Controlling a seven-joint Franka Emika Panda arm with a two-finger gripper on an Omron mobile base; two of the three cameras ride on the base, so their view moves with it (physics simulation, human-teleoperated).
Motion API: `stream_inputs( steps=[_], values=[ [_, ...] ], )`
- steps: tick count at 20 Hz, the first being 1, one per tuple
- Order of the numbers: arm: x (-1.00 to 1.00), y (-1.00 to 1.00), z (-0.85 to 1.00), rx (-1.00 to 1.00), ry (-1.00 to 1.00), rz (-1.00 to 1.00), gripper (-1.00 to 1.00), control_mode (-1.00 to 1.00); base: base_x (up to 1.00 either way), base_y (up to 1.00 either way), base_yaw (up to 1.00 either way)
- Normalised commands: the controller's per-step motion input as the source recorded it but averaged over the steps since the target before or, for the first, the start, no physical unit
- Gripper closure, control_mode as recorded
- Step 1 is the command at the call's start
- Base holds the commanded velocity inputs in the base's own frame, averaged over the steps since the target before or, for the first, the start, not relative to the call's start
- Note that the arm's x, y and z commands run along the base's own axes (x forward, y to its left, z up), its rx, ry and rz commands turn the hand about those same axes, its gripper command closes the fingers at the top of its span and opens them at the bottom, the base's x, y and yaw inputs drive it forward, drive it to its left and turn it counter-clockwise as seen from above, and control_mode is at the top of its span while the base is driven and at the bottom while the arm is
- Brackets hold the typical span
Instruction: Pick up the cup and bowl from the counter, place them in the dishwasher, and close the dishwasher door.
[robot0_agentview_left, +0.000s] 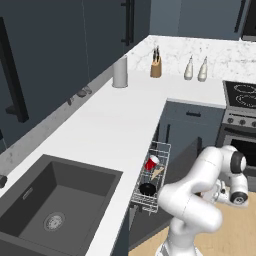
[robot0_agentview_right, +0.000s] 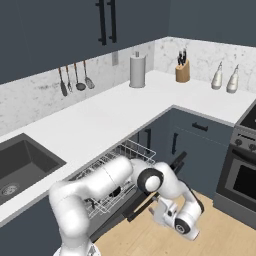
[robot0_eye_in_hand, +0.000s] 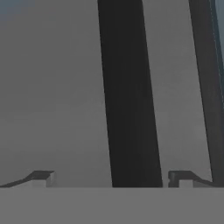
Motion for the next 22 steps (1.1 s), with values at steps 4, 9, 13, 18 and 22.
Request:
stream_inputs(
  steps=[4, 9, 13, 18, 22],
  values=[
    [0.55, 0.47, 0.00, 0.14, 0.00, -0.03, -1.00, -1.00, 0.00, 0.00, 0.00],
    [0.51, 0.81, 0.25, 0.10, -0.01, -0.03, -1.00, -1.00, 0.00, 0.00, 0.00],
    [0.57, 1.00, 0.57, 0.02, -0.07, -0.05, -1.00, -1.00, 0.00, 0.00, 0.00],
    [0.66, 1.00, 0.69, 0.00, -0.07, -0.07, -1.00, -1.00, 0.00, 0.00, 0.00],
    [0.75, 1.00, 0.56, 0.00, -0.02, -0.07, -1.00, -1.00, 0.00, 0.00, 0.00]
  ],
)
